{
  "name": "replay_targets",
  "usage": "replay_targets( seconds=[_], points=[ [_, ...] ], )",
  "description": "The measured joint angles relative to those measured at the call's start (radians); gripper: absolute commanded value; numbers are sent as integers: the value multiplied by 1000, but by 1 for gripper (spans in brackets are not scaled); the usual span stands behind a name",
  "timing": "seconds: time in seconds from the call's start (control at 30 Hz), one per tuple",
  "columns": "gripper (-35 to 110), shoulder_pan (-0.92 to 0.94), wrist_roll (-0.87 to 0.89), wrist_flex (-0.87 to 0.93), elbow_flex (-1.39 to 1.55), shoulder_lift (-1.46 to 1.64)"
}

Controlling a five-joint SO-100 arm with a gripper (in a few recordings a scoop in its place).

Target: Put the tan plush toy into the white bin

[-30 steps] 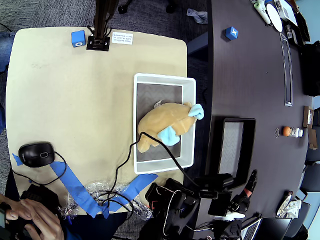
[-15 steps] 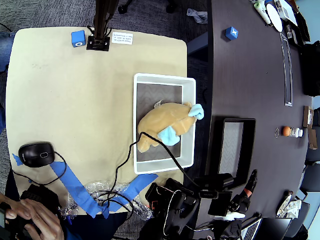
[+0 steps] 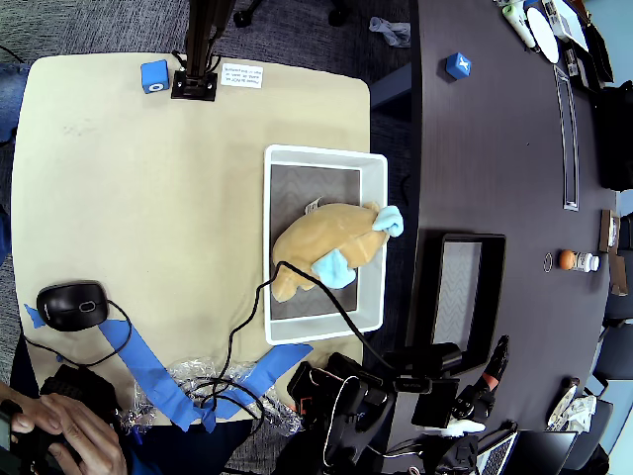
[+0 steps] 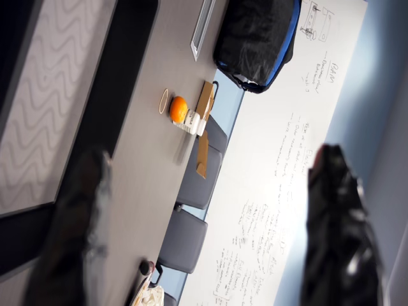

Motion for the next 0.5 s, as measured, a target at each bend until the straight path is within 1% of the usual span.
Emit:
replay_targets(
  seconds=[0.5],
  points=[
    [42,0,0,0,0,-26]
  ],
)
